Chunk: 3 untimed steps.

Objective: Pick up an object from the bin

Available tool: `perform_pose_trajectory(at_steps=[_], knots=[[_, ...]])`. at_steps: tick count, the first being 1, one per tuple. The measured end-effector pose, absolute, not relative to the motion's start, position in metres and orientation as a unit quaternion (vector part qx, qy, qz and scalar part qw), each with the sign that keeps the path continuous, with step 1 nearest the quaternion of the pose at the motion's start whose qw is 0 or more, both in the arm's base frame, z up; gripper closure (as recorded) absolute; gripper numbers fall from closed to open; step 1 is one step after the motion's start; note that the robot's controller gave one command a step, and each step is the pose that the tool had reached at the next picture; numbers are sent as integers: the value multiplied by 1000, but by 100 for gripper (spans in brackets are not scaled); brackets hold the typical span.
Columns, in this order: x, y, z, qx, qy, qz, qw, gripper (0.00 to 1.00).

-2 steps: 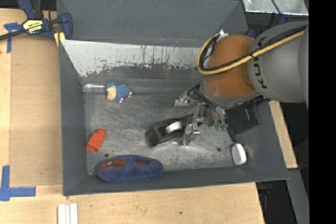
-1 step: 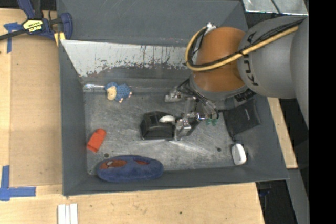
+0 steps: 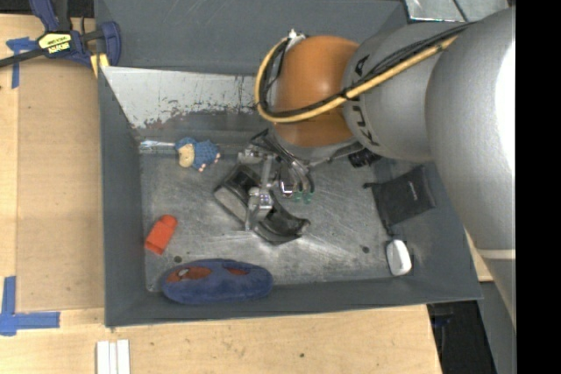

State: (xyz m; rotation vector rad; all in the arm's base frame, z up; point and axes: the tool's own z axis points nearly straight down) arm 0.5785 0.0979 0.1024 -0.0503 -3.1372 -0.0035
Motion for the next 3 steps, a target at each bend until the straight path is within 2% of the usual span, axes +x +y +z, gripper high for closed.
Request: perform_pose_trajectory(at_steps=[1,2,3], knots=[[589,95,92,11,-1000,-7,10,0],[589,92,91,-25,-1000,-5,13,0],[588,93,91,-24,-1000,-5,16,100]])
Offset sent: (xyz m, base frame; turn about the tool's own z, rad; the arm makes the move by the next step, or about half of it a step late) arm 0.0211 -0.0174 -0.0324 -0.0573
